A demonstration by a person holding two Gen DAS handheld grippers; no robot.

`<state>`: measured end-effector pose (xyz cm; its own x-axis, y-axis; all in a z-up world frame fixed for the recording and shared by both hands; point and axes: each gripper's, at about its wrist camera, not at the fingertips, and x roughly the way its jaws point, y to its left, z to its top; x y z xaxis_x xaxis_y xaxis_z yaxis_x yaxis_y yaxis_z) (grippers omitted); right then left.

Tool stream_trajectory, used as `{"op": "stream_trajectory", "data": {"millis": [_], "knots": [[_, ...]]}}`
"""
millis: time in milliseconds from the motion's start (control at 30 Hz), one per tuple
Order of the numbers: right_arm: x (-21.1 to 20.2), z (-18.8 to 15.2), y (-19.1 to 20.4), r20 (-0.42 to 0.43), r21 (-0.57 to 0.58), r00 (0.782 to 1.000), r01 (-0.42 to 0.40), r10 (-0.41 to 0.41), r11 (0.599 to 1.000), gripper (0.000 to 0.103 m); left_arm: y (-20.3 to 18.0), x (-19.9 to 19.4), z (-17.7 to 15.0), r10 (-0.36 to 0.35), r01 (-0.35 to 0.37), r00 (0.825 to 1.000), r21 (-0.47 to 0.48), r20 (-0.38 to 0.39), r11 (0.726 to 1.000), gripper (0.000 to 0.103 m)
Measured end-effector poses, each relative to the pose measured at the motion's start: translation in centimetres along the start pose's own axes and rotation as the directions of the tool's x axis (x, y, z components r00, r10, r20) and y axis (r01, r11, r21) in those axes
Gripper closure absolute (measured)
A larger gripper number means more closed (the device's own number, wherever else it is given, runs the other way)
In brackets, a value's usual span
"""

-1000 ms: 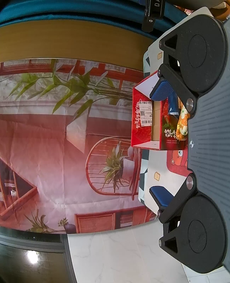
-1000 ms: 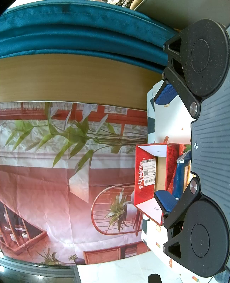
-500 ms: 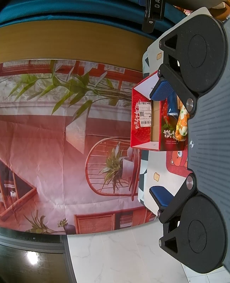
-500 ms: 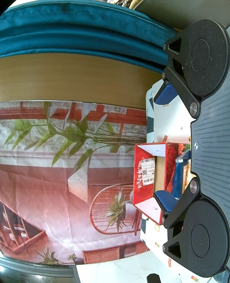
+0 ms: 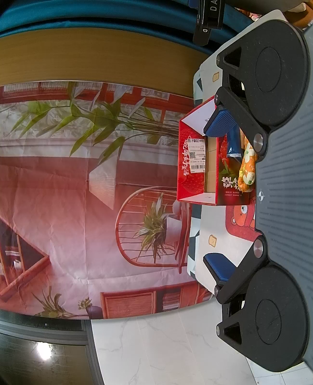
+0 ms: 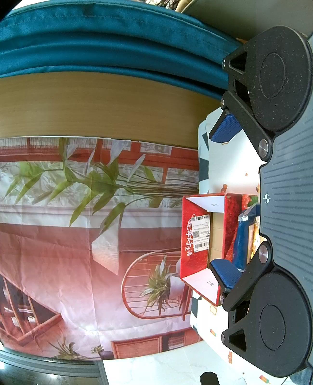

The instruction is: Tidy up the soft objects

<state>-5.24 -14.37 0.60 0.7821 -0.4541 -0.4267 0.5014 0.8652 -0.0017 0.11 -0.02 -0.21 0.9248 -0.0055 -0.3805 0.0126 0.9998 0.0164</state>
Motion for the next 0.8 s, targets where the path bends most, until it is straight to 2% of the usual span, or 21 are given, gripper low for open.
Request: {"op": "stream_trajectory", "data": {"millis": [533,800], "knots": [[0.1,-0.3,0.2,0.001,0.003,1.000,-0.007,0.007,1.000,0.000,-0.2,0.0,-0.2,-0.005,0.005,1.000,-0.001,-0.002,1.000,0.000],[1.5,-2.6,0.2,0.018,0.030,0.994,-0.107,0.107,0.994,0.000,0.1,1.6,-1.7,-0.033,0.033,0.999,-0.010,-0.001,0.999,0.000]]}}
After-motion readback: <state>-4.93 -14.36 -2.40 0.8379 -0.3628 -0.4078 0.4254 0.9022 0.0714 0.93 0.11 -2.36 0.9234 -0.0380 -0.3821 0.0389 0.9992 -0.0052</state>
